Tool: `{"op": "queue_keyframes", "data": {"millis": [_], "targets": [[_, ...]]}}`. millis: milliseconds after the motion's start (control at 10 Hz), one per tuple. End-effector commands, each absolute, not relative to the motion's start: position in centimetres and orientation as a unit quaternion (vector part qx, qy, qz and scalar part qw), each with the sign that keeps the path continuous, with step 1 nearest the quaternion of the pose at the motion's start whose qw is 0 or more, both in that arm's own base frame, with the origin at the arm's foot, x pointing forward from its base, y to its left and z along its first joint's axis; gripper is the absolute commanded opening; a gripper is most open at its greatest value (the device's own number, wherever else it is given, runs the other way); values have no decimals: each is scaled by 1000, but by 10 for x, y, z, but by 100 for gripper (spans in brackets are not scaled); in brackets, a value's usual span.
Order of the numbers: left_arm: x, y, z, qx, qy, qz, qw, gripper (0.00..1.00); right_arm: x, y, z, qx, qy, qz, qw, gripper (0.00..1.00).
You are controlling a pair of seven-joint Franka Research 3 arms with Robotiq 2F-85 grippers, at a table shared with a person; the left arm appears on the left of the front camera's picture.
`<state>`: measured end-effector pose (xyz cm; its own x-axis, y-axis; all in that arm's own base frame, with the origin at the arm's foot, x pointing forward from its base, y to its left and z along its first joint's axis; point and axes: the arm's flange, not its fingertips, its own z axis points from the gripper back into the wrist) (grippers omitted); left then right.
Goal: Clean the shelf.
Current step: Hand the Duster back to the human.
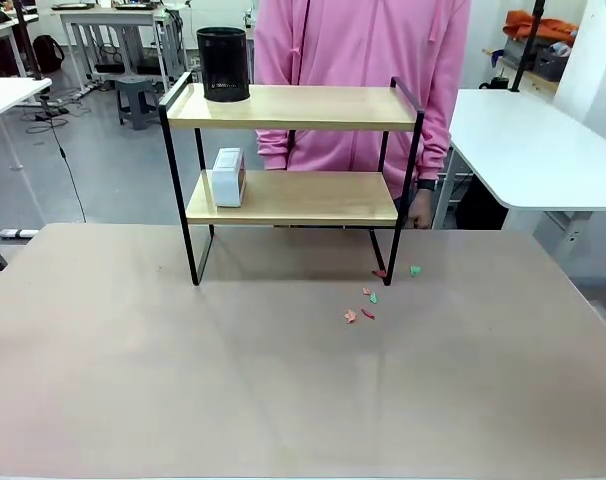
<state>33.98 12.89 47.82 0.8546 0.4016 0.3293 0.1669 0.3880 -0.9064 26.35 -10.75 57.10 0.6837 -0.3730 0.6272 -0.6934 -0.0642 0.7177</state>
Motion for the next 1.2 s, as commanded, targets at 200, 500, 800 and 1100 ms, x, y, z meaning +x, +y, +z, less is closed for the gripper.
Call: {"op": "queue_keyframes", "data": {"millis": [200,500,800,1100], "targets": [[338,133,481,-551,-256,68,791,100,291,-127,509,726,-358,-80,581,0],[338,133,481,-551,-256,68,791,100,325,-141,486,705,-360,-140,594,0],[338,133,481,-551,-256,68,791,100,360,-139,459,681,-319,-195,630,0],[338,133,481,-551,-256,68,791,100,373,-140,441,646,-268,-301,649,0]]}}
